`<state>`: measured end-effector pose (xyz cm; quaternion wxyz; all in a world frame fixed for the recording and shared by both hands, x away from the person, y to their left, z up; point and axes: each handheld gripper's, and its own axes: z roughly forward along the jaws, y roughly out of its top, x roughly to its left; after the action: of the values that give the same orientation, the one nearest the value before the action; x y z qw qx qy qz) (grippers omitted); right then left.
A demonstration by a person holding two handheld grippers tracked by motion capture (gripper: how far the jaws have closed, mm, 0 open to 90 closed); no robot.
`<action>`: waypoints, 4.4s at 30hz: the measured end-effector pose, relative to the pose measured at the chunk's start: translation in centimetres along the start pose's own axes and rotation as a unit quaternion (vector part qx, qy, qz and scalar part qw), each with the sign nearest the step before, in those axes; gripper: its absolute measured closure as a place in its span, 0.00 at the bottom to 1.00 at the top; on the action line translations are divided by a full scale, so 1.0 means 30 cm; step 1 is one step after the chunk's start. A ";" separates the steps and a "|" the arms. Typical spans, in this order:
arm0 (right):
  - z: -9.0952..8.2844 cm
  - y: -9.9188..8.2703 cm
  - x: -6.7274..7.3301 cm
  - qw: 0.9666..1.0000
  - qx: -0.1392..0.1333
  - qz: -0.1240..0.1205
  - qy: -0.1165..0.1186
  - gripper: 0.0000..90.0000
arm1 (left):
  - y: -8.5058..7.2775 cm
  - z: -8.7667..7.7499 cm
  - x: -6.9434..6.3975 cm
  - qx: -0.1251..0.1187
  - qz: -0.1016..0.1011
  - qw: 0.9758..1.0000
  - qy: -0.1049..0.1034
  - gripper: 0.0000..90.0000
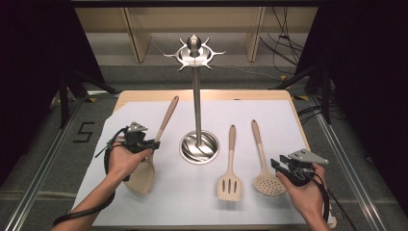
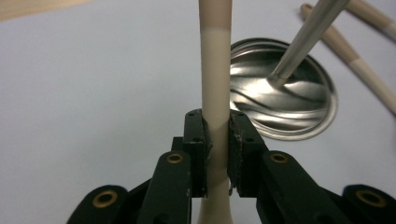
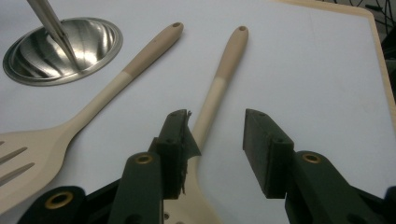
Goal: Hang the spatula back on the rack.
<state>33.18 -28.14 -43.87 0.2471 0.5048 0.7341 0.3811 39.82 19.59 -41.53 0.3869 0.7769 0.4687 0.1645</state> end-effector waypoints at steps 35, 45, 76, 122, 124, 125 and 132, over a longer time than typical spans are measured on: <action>-0.003 0.001 0.014 1.000 0.009 0.009 -0.009 0.67 | -0.031 -0.273 -0.191 -0.199 0.044 0.979 -0.017 0.87; -0.002 0.002 0.015 1.000 0.009 0.007 -0.009 0.67 | -0.037 -0.305 -0.213 -0.216 0.059 0.974 -0.021 0.87; -0.002 0.003 0.009 1.000 0.006 -0.002 -0.011 0.67 | 0.045 -0.362 -0.267 -0.265 0.096 0.959 -0.026 0.87; 0.001 0.001 0.000 1.000 -0.002 -0.001 -0.005 0.67 | 0.127 -0.227 -0.288 -0.231 0.097 0.968 -0.020 0.86; 0.000 0.001 0.001 1.000 -0.001 0.001 -0.003 0.67 | 0.129 -0.221 -0.290 -0.229 0.097 0.968 -0.022 0.86; 0.000 0.001 0.001 1.000 -0.001 0.001 -0.003 0.67 | 0.130 -0.219 -0.289 -0.229 0.097 0.968 -0.022 0.86; 0.000 0.000 -0.003 1.000 -0.003 -0.002 -0.006 0.67 | 0.137 -0.203 -0.293 -0.224 0.097 0.969 -0.030 0.86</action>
<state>33.22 -28.21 -43.87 0.2537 0.5052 0.7323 0.3796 34.07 13.73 -33.54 0.5472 0.7165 0.3306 0.2791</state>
